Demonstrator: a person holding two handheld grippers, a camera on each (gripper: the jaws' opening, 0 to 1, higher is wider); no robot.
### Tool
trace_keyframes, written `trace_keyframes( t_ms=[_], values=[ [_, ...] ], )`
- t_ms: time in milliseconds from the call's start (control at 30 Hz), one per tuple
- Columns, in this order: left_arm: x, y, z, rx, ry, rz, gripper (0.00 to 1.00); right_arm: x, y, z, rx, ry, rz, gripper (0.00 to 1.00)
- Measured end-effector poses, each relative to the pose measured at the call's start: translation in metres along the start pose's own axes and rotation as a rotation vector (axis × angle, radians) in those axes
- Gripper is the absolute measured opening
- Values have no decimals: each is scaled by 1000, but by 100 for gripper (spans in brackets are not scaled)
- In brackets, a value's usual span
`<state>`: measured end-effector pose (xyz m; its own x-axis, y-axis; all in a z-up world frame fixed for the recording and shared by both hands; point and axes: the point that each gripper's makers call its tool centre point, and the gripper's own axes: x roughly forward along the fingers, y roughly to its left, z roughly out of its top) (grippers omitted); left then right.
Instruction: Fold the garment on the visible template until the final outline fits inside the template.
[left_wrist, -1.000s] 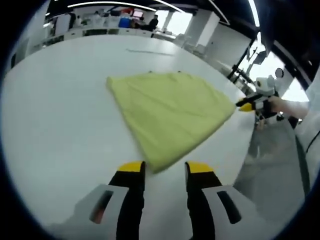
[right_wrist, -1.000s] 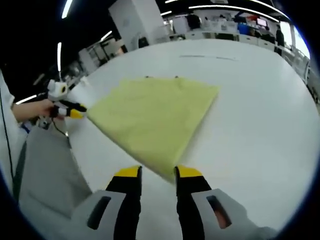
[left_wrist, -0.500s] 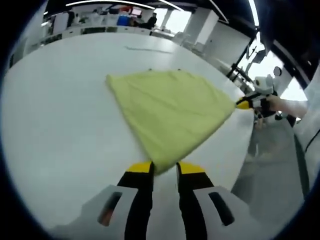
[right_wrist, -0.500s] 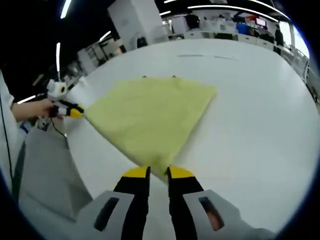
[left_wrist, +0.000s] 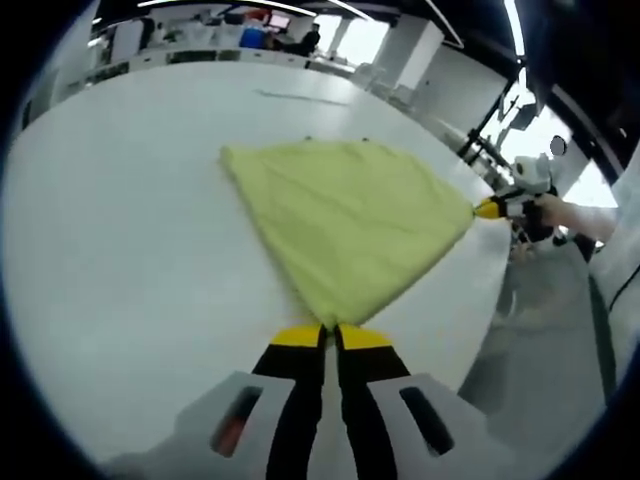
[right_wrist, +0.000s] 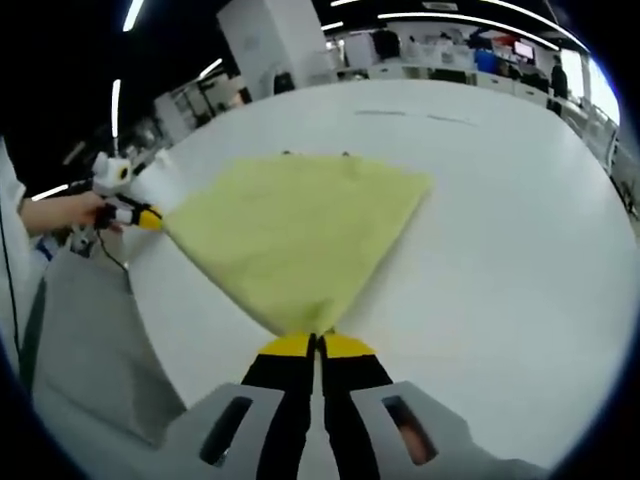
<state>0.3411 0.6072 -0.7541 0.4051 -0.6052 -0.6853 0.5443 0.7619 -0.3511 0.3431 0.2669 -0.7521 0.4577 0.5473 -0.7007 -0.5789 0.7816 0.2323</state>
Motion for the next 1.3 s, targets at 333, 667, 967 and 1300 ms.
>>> trace_keyframes(
  t_ms=[333,667,967,1300],
  values=[
    [-2,2,0,4,4,2,0,-5,-5,-3,-38,12,16,2],
    [-6,1,-5,1,12,-14,0,-4,-5,-6,-81,31,27,2],
    [-6,0,-9,-7,21,-14,0,-6,-2,-10,-116,55,40,2],
    [-10,-5,-16,-18,38,-33,0,-9,6,-20,-205,113,83,2]
  ],
)
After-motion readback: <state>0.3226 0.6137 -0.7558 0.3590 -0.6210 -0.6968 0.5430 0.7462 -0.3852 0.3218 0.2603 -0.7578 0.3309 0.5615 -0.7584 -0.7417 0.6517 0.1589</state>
